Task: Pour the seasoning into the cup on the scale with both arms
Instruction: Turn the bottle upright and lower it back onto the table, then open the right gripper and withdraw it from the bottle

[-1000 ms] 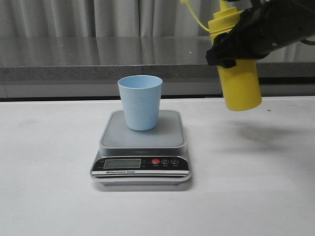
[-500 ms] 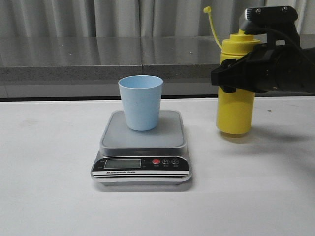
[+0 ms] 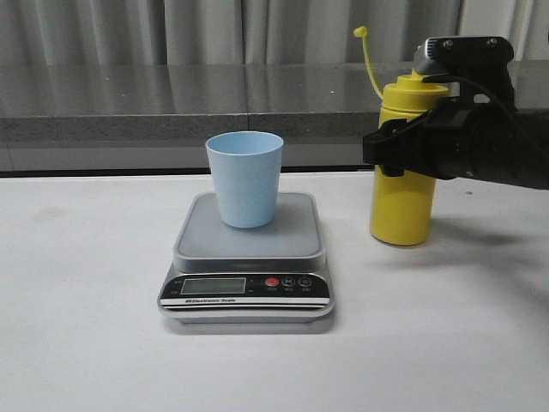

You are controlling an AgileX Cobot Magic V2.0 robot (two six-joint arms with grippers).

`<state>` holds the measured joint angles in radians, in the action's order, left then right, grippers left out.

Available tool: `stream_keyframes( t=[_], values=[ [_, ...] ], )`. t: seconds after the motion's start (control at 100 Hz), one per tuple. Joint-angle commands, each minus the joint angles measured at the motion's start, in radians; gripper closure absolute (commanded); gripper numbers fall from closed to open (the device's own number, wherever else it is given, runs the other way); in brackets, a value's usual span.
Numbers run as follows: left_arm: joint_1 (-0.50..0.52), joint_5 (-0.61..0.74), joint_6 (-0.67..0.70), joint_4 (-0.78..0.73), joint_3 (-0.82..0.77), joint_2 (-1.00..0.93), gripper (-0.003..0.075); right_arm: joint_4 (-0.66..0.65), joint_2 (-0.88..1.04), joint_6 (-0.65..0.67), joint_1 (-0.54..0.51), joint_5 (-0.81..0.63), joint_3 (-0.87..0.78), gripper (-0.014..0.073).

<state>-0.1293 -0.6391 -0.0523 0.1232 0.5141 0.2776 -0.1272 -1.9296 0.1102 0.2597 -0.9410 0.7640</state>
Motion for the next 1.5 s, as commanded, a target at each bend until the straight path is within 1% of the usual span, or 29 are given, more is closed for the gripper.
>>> stream_keyframes(
  t=[0.0,0.02,0.05,0.06,0.07,0.09,0.14,0.18,0.25,0.46,0.74,0.88,0.93,1.0,1.04,1.05,1.07,1.12,1.14,1.15,1.19,1.22,1.23,1.26,1.35,1.44,1.49],
  values=[
    [0.001,0.07,0.009,0.015,0.027,0.009,0.0741,0.001,0.034,0.005,-0.005,-0.059,0.018,0.0383],
    [0.001,0.07,0.009,0.015,0.027,0.009,0.0741,0.001,0.034,0.005,-0.005,-0.059,0.018,0.035],
    [0.001,0.07,0.009,0.015,0.027,0.009,0.0741,0.001,0.034,0.005,-0.005,-0.059,0.018,0.0258],
    [0.001,0.07,0.009,0.015,0.027,0.009,0.0741,0.001,0.034,0.005,-0.005,-0.06,0.017,0.0239],
    [0.001,0.07,0.009,0.015,0.027,0.009,0.0741,0.001,0.034,0.005,-0.005,-0.062,0.017,0.02],
    [0.001,0.07,0.009,0.015,0.027,0.009,0.0741,0.0,0.037,0.005,-0.005,-0.064,0.015,0.0161],
    [0.001,0.07,0.009,0.015,0.027,0.009,0.0741,0.0,0.042,0.004,-0.005,-0.065,0.012,0.0008],
    [0.001,0.07,0.009,0.015,0.027,0.009,0.0741,0.0,0.048,0.004,-0.005,-0.06,0.012,-0.0076],
    [0.001,0.07,0.009,0.015,0.027,0.009,0.0741,-0.001,0.062,0.004,-0.005,-0.05,0.012,-0.0048],
    [0.001,0.07,0.009,0.015,0.027,0.009,0.0741,-0.001,0.123,0.004,-0.005,-0.021,-0.027,-0.0051],
    [0.001,0.07,0.009,0.015,0.027,0.009,0.0741,-0.002,0.301,0.004,-0.004,-0.035,-0.192,-0.0051],
    [0.001,0.07,0.009,0.015,0.027,0.009,0.0741,0.0,0.437,0.004,-0.004,0.017,-0.284,-0.0048],
    [0.001,0.07,0.009,0.015,0.027,0.009,0.0741,0.006,0.492,0.004,-0.004,0.056,-0.318,-0.0018],
    [0.001,0.07,0.009,0.015,0.027,0.009,0.0741,0.028,0.572,0.004,-0.004,0.108,-0.36,0.0097],
    [0.001,0.07,0.009,0.015,0.027,0.009,0.0741,0.046,0.613,0.004,-0.004,0.133,-0.381,0.0202],
    [0.001,0.07,0.009,0.015,0.027,0.009,0.0741,0.054,0.629,0.004,-0.004,0.142,-0.39,0.0242],
    [0.001,0.07,0.009,0.015,0.027,0.009,0.0741,0.068,0.654,0.004,-0.004,0.154,-0.403,0.0281],
    [0.001,0.07,0.009,0.015,0.027,0.009,0.0741,0.098,0.713,0.004,-0.004,0.178,-0.433,0.0437],
    [0.001,0.07,0.009,0.015,0.027,0.009,0.0741,0.11,0.739,0.004,-0.004,0.187,-0.446,0.0473],
    [0.001,0.07,0.009,0.015,0.027,0.009,0.0741,0.114,0.748,0.003,-0.004,0.189,-0.45,0.0509],
    [0.001,0.07,0.009,0.015,0.027,0.009,0.0741,0.14,0.797,0.002,-0.004,0.205,-0.472,0.0606],
    [0.001,0.07,0.009,0.015,0.027,0.009,0.0741,0.156,0.83,0.002,-0.004,0.214,-0.487,0.0659],
    [0.001,0.07,0.009,0.015,0.027,0.009,0.0741,0.165,0.847,0.002,-0.004,0.217,-0.49,0.067],
    [0.001,0.07,0.009,0.015,0.027,0.009,0.0741,0.182,0.878,0.0,-0.005,0.23,-0.508,0.0658],
    [0.001,0.07,0.009,0.015,0.027,0.009,0.0741,0.226,0.971,-0.025,-0.006,0.262,-0.547,0.066],
    [0.001,0.07,0.009,0.015,0.027,0.009,0.0741,0.228,1.036,-0.06,-0.028,0.293,-0.58,0.066],
    [0.001,0.07,0.009,0.015,0.027,0.009,0.0741,0.227,1.062,-0.063,-0.059,0.313,-0.596,0.066]
  ],
)
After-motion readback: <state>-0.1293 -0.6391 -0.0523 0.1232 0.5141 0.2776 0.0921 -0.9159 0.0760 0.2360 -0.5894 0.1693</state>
